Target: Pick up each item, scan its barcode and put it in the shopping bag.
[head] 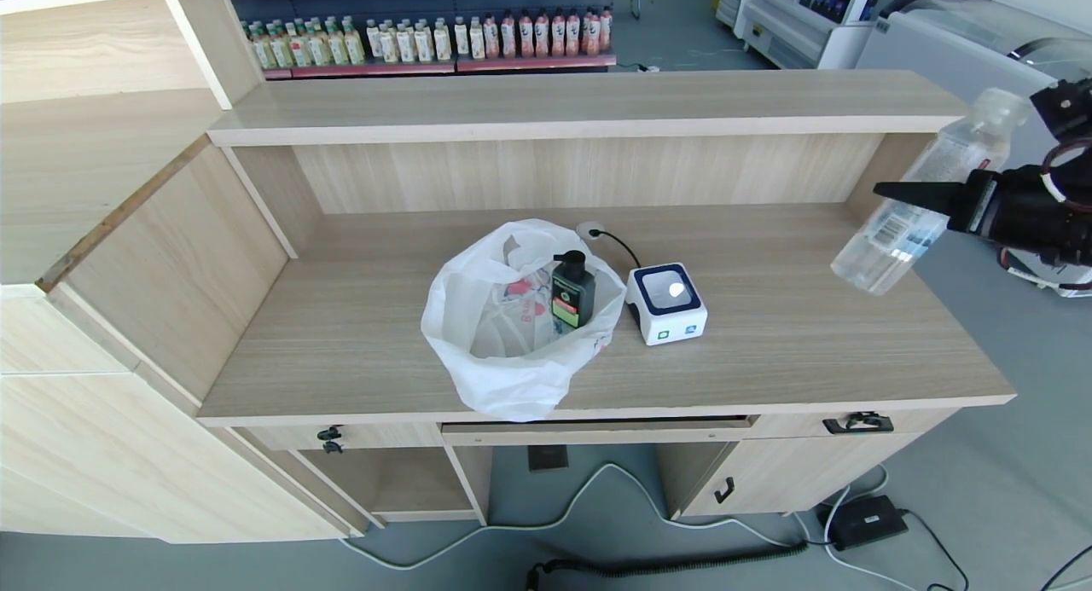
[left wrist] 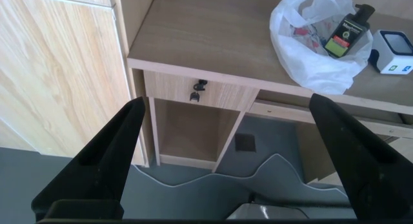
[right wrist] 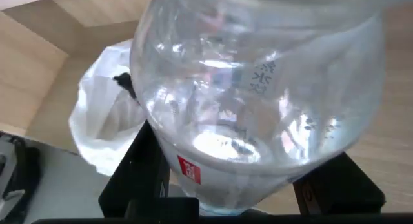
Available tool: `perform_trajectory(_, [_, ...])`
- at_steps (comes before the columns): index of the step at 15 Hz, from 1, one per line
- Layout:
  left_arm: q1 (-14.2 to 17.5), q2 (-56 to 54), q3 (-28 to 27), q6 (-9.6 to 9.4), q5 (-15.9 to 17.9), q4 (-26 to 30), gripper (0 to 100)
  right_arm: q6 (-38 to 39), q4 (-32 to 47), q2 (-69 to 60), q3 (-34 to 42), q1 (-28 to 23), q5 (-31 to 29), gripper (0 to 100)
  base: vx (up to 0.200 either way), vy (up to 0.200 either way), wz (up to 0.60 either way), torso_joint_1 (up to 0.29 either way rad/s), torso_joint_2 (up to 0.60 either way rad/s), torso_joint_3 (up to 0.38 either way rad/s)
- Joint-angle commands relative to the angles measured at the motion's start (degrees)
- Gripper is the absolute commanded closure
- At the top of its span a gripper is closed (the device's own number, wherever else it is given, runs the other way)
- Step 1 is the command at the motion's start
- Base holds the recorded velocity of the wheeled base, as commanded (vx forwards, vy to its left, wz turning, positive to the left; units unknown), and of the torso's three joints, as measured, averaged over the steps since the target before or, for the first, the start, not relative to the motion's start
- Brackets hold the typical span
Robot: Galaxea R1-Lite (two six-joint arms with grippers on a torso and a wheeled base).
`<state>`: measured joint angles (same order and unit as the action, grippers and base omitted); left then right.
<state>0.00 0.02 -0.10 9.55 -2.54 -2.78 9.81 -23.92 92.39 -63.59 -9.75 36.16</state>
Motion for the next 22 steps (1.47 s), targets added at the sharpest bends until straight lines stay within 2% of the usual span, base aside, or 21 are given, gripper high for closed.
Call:
perform_trajectory(1, [0.0,0.0,0.0,0.03,-0.1,0.0,0,7.5,4.8,-20.6,12.6,9.7,11.4,100,0.0,0.0,0.0,0.0,0.0,0.0])
perform_trajectory(3, [0.0,0.0,0.0,0.03,-0.1,0.0,0,9.2,4.7,-24.8,15.2,18.1,12.5,100,0.0,0.0,0.0,0.0,0.0,0.0])
perform_trajectory(7, [0.0,0.0,-0.1,0.03,0.0,0.0,0,10.4,4.8,-28.1,17.4,25.3,12.6,100,0.0,0.0,0.0,0.0,0.0,0.0])
perform_trajectory(11, [0.0,0.0,0.0,0.03,-0.1,0.0,0,14.9,4.5,-30.1,15.0,30.1,12.6,100,0.0,0.0,0.0,0.0,0.0,0.0])
perform_trajectory(14, [0.0,0.0,0.0,0.03,0.0,0.0,0,15.4,4.6,-30.9,14.7,33.4,12.6,100,0.0,0.0,0.0,0.0,0.0,0.0])
perform_trajectory(19, [0.0,0.0,0.0,0.03,0.0,0.0,0,16.2,4.5,-31.6,14.1,36.1,12.6,100,0.0,0.0,0.0,0.0,0.0,0.0])
perform_trajectory(22, [0.0,0.0,0.0,0.03,-0.1,0.0,0,18.0,4.6,-30.4,10.6,38.4,12.7,100,0.0,0.0,0.0,0.0,0.0,0.0])
